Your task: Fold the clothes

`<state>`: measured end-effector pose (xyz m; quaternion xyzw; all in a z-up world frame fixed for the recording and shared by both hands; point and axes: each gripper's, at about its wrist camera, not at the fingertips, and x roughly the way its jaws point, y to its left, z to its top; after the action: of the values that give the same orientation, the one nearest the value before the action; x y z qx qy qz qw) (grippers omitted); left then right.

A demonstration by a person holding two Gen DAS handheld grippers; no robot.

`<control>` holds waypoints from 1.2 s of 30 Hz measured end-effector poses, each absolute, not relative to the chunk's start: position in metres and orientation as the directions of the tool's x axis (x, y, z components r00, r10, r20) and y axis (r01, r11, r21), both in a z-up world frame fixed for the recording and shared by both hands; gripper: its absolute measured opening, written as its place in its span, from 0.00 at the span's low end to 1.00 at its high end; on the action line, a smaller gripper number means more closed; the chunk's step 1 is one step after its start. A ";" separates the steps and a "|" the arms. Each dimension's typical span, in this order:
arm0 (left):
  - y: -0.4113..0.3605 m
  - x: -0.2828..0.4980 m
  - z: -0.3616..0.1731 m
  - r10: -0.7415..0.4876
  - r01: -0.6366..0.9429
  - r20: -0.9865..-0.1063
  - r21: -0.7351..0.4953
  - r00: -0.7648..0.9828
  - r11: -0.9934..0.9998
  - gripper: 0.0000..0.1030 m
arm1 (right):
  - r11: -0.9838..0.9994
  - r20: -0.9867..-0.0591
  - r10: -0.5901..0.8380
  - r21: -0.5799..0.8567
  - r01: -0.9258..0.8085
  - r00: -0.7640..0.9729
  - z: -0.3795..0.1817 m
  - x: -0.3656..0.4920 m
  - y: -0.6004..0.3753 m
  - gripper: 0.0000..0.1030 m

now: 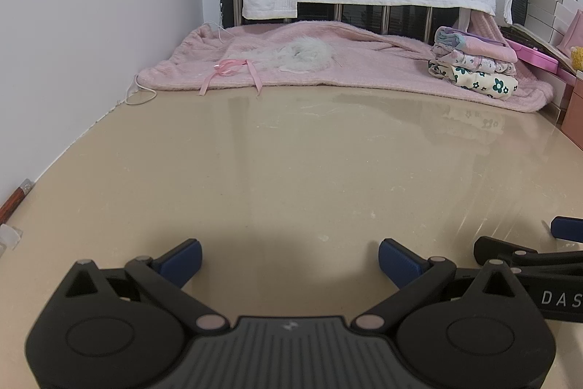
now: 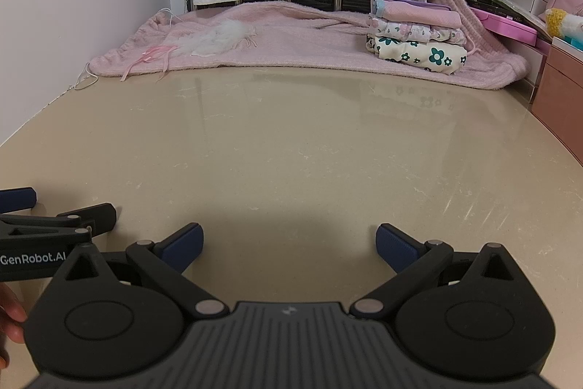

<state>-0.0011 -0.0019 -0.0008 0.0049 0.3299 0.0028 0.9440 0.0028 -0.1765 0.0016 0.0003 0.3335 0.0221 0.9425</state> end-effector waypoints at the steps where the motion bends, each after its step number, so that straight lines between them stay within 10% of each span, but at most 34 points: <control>1: -0.002 -0.001 -0.001 0.008 -0.002 -0.623 0.011 0.782 1.000 1.00 | 0.999 -0.629 0.042 0.015 -0.041 0.777 0.002 0.003 -0.177 0.99; 36: -0.007 -0.008 -0.007 0.008 -0.001 -0.623 0.012 0.783 1.000 1.00 | 0.999 -0.628 0.042 0.015 -0.041 0.777 0.003 0.003 -0.175 0.99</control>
<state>-0.0083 -0.0072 -0.0071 0.0054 0.3298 0.0024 0.9440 0.0029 -0.1754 0.0029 0.0004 0.3334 0.0219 0.9425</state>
